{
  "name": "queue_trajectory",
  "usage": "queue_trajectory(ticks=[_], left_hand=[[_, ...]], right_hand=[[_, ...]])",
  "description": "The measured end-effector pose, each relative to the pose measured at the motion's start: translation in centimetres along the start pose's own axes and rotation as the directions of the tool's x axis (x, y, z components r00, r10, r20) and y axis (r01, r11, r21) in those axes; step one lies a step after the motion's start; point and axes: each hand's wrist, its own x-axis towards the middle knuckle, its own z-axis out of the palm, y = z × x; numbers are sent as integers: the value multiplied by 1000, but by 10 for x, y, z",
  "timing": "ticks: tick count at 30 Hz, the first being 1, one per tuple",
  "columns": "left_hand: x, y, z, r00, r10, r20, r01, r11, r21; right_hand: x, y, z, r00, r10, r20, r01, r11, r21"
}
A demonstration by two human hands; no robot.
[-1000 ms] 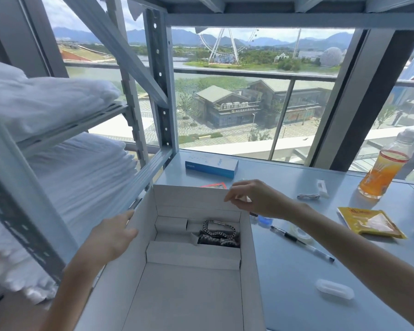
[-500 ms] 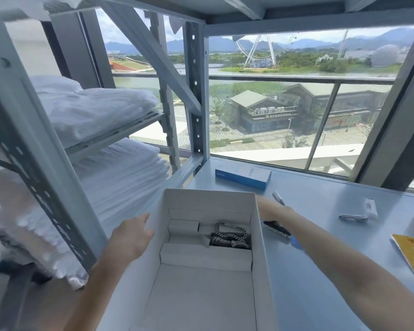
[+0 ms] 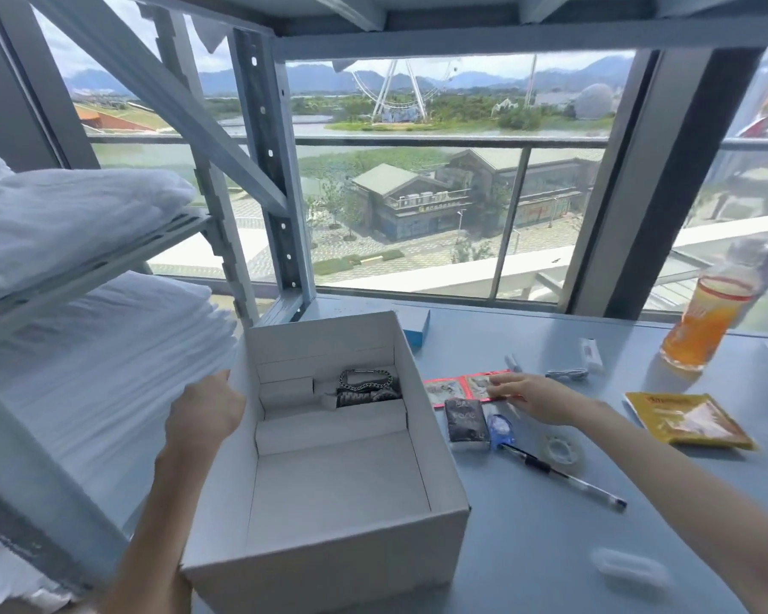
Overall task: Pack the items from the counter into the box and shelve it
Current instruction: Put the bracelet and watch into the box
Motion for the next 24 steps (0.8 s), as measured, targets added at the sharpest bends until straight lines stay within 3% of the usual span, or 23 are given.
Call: queue_trajectory(ticks=[6, 9, 12, 16, 19, 21, 24], left_hand=[[-1, 10, 2, 999, -39, -16, 39, 999, -10], [-5, 11, 2, 998, -53, -19, 52, 999, -13], [-10, 12, -3, 1000, -23, 10, 23, 1000, 13], [-23, 11, -19, 997, 12, 79, -21, 994, 106], [-50, 16, -36, 990, 137, -37, -129, 978, 166], [-77, 25, -44, 897, 373, -237, -347, 927, 145], [-128, 50, -42, 618, 667, -415, -720, 693, 42]], right_hand=[[-6, -42, 4, 993, -39, -110, 28, 994, -102], [-8, -76, 19, 991, -133, -20, 132, 990, -44], [-19, -80, 20, 1000, -23, 11, 22, 996, 85], [-43, -67, 16, 998, 44, 44, -48, 994, 99], [-70, -63, 19, 995, 95, -41, -92, 993, 75], [-92, -67, 23, 982, 126, -143, -118, 991, 63], [-134, -72, 29, 929, 242, -279, -202, 966, 164]])
